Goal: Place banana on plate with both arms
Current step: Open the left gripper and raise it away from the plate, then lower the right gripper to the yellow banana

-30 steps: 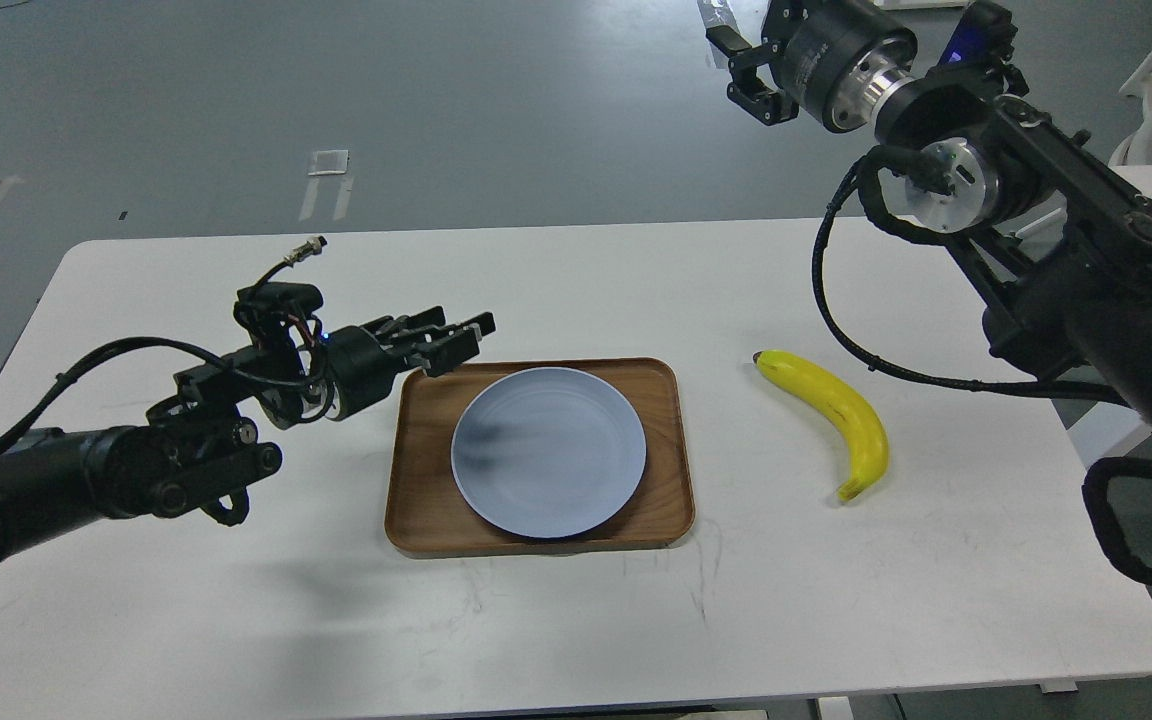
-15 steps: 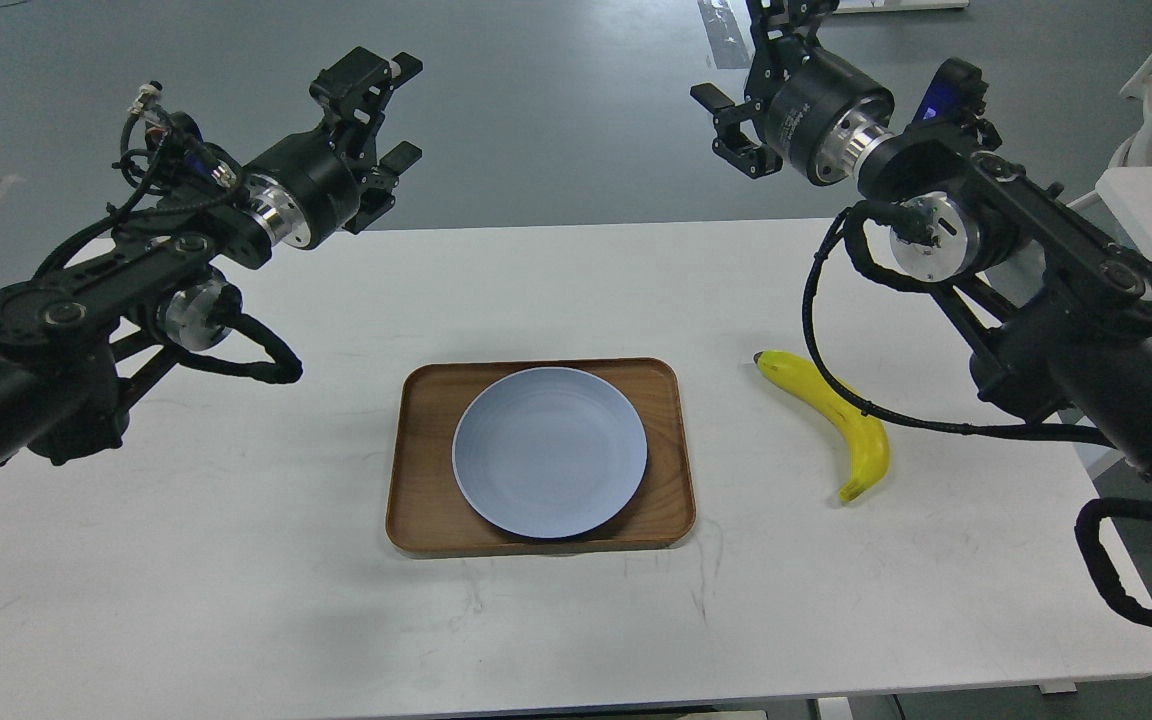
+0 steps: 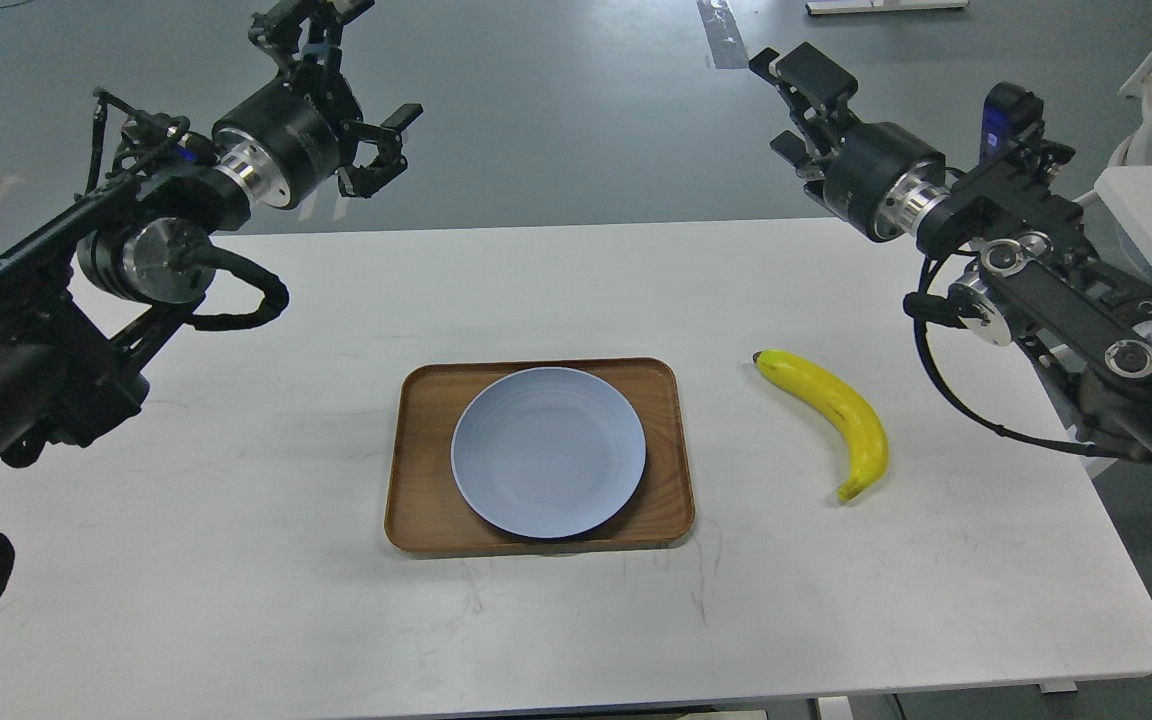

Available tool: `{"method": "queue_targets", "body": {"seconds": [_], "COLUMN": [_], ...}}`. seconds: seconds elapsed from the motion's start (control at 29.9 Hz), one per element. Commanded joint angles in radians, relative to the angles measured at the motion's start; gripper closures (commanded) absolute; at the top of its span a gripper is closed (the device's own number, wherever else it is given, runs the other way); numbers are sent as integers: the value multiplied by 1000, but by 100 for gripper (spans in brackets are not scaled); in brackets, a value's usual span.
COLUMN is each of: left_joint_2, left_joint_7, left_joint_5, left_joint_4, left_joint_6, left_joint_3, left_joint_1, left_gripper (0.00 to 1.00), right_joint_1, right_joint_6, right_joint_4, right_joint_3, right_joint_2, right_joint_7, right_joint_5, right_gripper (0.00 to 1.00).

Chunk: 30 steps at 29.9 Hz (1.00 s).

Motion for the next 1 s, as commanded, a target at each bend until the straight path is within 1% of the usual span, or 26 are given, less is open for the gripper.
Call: {"method": "queue_targets", "body": {"seconds": [0.0, 0.1, 0.2, 0.27, 0.47, 0.6, 0.7, 0.84, 0.9, 0.97], "left_joint_2": [3, 0, -1, -1, -3, -4, -4, -6, -6, -6], "left_joint_7": [3, 3, 3, 3, 0, 1, 1, 1, 1, 0], "left_joint_5": [2, 3, 11, 12, 14, 17, 28, 29, 32, 34], "left_joint_4": [0, 2, 2, 0, 0, 2, 2, 2, 3, 3], "left_joint_6": [-6, -5, -3, -5, -2, 0, 3, 3, 2, 0], "left_joint_3": [0, 6, 9, 10, 12, 16, 20, 18, 20, 20], "left_joint_1": [17, 26, 41, 49, 57, 57, 61, 66, 67, 68], "left_gripper": [2, 2, 2, 2, 2, 2, 2, 2, 2, 2], "right_joint_1": [1, -1, -5, -12, -47, -88, -105, -105, -105, -105], "right_joint_6": [2, 10, 37, 42, 50, 94, 111, 114, 114, 114], "right_joint_4": [47, 142, 185, 184, 156, 107, 99, 84, 76, 76], "right_joint_3": [-79, -164, -230, -269, -297, -298, -315, -367, -384, -399], "right_joint_2": [-118, -238, -322, -349, -352, -346, -343, -335, -323, -298], "right_joint_7": [41, 43, 43, 43, 43, 43, 43, 43, 44, 44], "right_joint_5": [-201, -279, -322, -362, -387, -426, -465, -494, -495, -497], "right_gripper": [0, 0, 0, 0, 0, 0, 0, 0, 2, 2]}}
